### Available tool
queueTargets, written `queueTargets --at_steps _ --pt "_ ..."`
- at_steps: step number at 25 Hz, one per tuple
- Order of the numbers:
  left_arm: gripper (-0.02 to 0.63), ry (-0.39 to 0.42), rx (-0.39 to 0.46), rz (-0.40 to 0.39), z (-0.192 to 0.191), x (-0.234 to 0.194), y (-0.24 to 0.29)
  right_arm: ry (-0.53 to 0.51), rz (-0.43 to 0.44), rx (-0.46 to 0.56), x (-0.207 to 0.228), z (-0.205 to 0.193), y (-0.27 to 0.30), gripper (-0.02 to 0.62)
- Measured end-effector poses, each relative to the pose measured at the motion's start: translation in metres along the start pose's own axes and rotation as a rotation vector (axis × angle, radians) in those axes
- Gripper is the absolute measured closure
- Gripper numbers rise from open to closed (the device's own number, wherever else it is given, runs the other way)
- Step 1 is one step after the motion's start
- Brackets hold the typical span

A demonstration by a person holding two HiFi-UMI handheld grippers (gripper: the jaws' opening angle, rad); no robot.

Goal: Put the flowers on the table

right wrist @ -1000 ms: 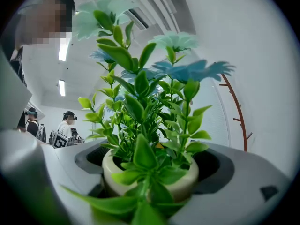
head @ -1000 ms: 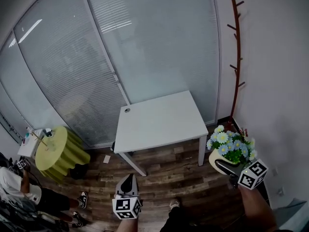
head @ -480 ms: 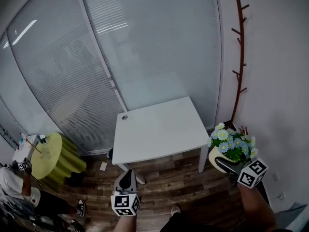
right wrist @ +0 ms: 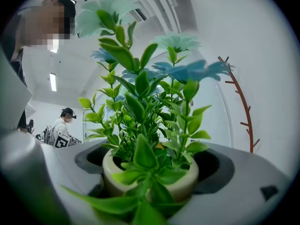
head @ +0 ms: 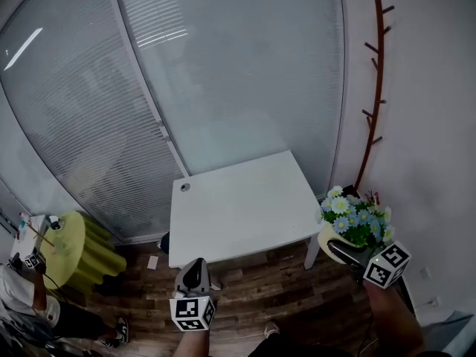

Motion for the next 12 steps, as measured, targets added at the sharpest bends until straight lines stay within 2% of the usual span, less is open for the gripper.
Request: queueTargets --at_steps 12 --pt "0.597 0.021 0.005 -0.05 -0.005 -0.021 0.075 0.0 -0.041 -0.012 0.028 -0.006 0.058 0.08"
Point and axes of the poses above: the fingertips, and each gripper's own axes: y forward along the fingers, x to its right, z out of its top, the point moved 7 cm from there along -y, backward along the fingers, and after that the axes turned 12 degrees about z, right-handed, at the moved point
